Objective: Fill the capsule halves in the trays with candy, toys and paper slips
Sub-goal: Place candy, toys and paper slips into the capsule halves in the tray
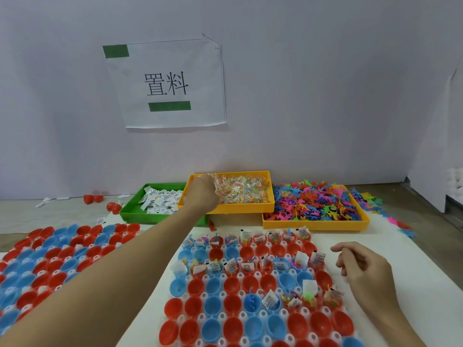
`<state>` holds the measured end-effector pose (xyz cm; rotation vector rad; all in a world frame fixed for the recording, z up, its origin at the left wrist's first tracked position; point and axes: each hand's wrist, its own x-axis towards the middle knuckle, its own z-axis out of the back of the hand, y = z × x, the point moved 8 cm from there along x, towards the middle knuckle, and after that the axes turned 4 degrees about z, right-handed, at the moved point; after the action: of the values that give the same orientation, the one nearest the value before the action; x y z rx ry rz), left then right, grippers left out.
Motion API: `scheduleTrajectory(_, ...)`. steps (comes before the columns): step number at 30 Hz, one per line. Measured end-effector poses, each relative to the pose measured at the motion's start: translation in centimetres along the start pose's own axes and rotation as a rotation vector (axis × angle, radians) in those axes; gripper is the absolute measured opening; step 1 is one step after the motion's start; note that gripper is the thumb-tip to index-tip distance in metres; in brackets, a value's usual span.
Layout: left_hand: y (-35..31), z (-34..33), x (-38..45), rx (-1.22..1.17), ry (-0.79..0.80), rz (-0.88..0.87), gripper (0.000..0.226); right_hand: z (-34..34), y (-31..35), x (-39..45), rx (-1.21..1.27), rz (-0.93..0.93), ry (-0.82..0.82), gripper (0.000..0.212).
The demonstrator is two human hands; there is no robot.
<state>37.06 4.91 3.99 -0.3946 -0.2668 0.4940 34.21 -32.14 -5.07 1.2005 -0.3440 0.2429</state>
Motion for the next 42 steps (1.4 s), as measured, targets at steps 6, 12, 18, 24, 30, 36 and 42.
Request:
scheduleTrajectory(6,-0.3,2.5,-1.7,-0.343,-0.169,-0.023,0.006,0.0,-0.1,0.1,0.009,-0.016,-0.011,0.033)
scheduleTrajectory(12,0.1,3.0,-9.8,-0.902,-0.003,0.037,0.005,0.1,-0.2,-0.2,0.048,-0.041,-0.016,0.033)
scheduleTrajectory(18,1.8,2.1,-17.8,-1.075,0.082,0.138,0.015,1.8,1.3,-1.0,0.053,-0.007,-0.148,0.033)
scheduleTrajectory(24,2.1,1.2,-21.5,-1.208,0.142,0.138,0.013,1.4,7.1,-2.0,-0.054,0.201,-0.118,0.031)
scheduleTrajectory(30,0.5,0.5,-22.8,-1.209,0.230,0.086,0.023,-4.4,14.2,-5.2,0.010,0.353,0.356,0.026)
scheduleTrajectory(36,-0.3,0.6,-23.3,-1.218,0.250,0.046,0.019,-7.5,15.4,-6.8,0.002,0.280,0.563,0.018)
scheduleTrajectory(42,-0.2,0.8,-23.2,-1.164,0.225,0.018,0.013,-7.9,15.1,-6.8,0.062,0.214,0.515,0.013)
